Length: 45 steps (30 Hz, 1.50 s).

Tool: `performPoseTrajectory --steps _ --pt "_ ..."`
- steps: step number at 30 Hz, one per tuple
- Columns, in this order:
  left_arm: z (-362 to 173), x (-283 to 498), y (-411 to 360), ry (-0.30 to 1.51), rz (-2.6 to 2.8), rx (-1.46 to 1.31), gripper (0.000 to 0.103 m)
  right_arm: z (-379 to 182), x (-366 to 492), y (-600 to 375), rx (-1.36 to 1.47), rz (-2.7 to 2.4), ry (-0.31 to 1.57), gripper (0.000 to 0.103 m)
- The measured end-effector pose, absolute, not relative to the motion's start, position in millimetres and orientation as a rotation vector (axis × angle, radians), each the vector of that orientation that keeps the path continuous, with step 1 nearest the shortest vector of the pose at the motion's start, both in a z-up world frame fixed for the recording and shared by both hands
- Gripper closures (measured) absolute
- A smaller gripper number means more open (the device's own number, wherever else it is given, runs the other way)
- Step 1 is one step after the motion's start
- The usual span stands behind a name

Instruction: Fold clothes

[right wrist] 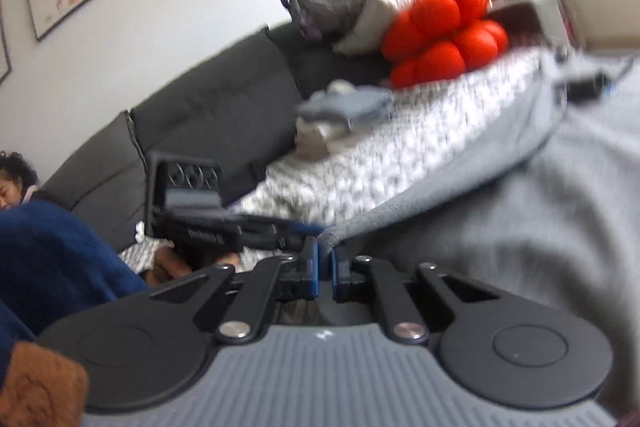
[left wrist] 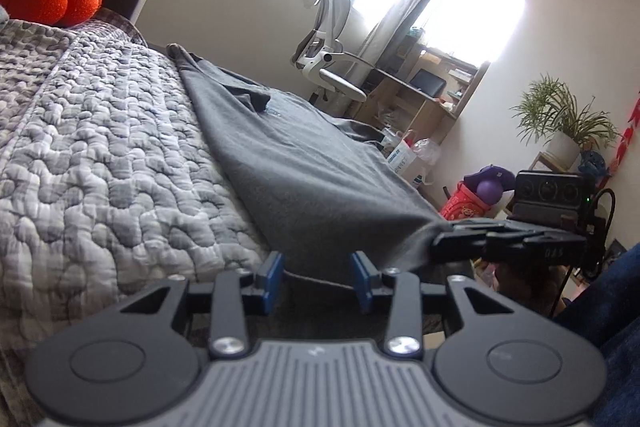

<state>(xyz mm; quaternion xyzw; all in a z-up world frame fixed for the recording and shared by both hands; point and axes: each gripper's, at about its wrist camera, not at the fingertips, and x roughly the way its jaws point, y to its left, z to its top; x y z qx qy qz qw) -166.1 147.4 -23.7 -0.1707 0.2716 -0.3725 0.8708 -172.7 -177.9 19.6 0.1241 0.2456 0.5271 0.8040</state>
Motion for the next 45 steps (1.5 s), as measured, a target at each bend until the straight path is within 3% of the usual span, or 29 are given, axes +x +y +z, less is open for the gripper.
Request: performPoseTrajectory --steps 8,15,18,21,23,32,34,45 --pt "-31 -162 130 0.535 -0.891 -0.372 0.046 56 -159 -198 0.289 1.055 0.449 0.094" --pt "-29 -162 104 0.535 -0.863 -0.218 0.042 53 -141 -205 0.361 0.986 0.455 0.094" --pt "-27 -160 93 0.541 -0.829 -0.153 0.051 57 -142 -202 0.354 0.997 0.448 0.094" --pt "-27 -162 89 0.571 -0.813 -0.122 0.094 63 -144 -198 0.347 1.013 0.435 0.094" --pt "-27 -168 93 0.577 -0.802 -0.134 0.099 66 -145 -194 0.335 1.034 0.436 0.094" --pt "-33 -194 107 0.607 -0.708 -0.168 0.102 43 -168 -187 0.182 1.036 0.547 0.086" --pt "-37 -195 111 0.612 -0.700 -0.190 0.102 29 -179 -215 0.220 0.971 0.566 0.061" --pt "-34 -196 107 0.600 -0.695 -0.171 0.101 -71 -258 -326 0.353 0.552 0.683 0.060"
